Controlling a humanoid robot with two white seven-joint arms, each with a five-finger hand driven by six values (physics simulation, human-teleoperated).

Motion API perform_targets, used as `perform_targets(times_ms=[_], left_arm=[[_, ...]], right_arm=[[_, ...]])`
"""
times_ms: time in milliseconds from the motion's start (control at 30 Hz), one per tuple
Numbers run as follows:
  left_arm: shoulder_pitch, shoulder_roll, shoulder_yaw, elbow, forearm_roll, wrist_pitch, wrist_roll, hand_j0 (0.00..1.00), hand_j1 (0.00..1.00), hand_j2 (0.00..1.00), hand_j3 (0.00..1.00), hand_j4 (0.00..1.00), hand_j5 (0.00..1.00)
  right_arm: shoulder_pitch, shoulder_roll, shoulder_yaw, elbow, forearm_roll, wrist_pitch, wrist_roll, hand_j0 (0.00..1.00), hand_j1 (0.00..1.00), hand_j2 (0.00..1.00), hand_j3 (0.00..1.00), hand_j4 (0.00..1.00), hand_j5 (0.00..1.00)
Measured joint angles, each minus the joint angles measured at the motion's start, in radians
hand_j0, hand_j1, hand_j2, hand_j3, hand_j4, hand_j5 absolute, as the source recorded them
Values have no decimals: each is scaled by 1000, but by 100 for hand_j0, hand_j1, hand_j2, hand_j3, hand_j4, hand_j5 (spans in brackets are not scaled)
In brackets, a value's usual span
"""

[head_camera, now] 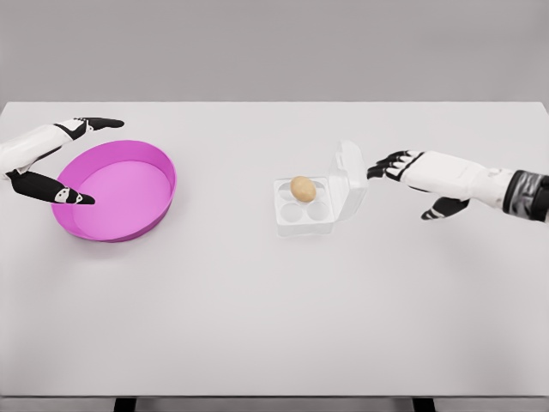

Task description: Pack egg into the box and close the box lid

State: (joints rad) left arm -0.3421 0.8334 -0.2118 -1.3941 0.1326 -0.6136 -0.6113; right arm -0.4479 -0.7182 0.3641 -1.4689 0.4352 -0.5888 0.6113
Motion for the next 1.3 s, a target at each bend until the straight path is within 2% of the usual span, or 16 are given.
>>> perform_targets(times_ms=[500,933,1000,1067,1133,1300], left_arm=[[0,-1,0,0,-3,0,0,100,100,100,100,100,100],[0,-1,11,4,0,0,0,100,100,100,100,100,100],[0,0,15,10,2,0,0,100,100,100,100,100,100],[2,1,21,14,3,0,0,100,100,100,100,100,100],[2,1,24,16,1,0,0,100,100,100,100,100,100],[2,0,26,17,-4,0,0,100,100,100,100,100,100]], right_arm=[[9,1,5,-121,-1,11,0,100,100,100,100,100,100],[-8,45,58,-141,1,13,0,100,100,100,100,100,100],[5,41,31,-141,-5,9,0,100,100,100,100,100,100],[64,38,-41,-137,-9,2,0,100,100,100,100,100,100],[87,33,-95,-135,-11,-1,0,100,100,100,100,100,100],[101,26,-144,-139,-14,-4,0,100,100,100,100,100,100]])
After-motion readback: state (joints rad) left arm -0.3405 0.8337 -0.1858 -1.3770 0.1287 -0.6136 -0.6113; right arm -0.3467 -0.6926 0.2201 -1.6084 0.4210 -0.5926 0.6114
